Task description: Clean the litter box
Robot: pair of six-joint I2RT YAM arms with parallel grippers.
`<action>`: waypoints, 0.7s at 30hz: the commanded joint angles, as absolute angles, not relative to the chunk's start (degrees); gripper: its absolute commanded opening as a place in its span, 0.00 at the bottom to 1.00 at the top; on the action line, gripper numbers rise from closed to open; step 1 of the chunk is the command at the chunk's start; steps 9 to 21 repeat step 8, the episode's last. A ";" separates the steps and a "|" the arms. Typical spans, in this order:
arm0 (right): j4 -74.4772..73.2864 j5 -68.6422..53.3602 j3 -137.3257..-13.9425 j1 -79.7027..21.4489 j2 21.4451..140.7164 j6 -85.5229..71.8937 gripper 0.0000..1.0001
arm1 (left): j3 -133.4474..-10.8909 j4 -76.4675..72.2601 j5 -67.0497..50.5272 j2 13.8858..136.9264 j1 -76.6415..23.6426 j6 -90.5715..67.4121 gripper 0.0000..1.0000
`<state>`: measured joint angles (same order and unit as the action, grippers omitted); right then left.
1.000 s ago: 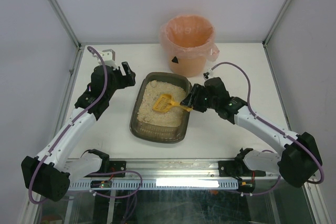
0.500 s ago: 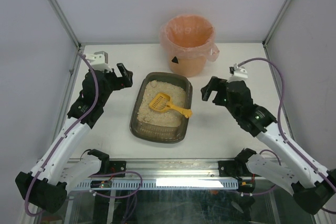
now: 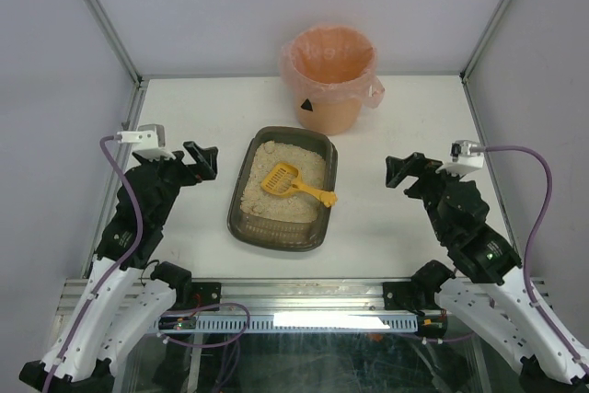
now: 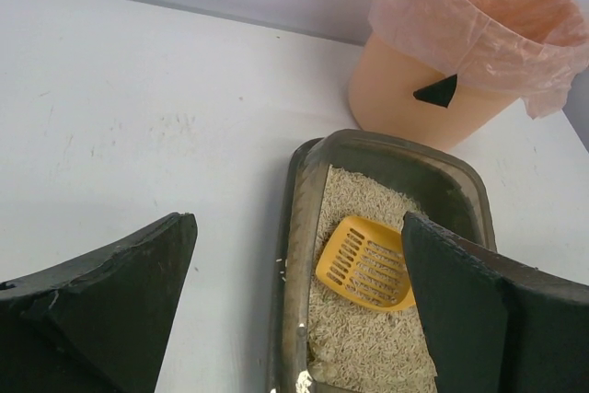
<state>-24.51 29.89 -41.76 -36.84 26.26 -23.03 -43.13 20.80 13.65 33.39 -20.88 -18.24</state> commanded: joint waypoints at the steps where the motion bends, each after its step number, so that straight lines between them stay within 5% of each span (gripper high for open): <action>1: -24.08 31.59 -40.57 -36.66 23.93 -23.85 1.00 | -40.81 21.40 14.49 30.36 -20.21 -18.51 0.99; 21: -22.83 27.95 -39.19 -36.65 23.52 -22.63 1.00 | -40.61 22.74 14.57 29.97 -20.27 -18.72 0.99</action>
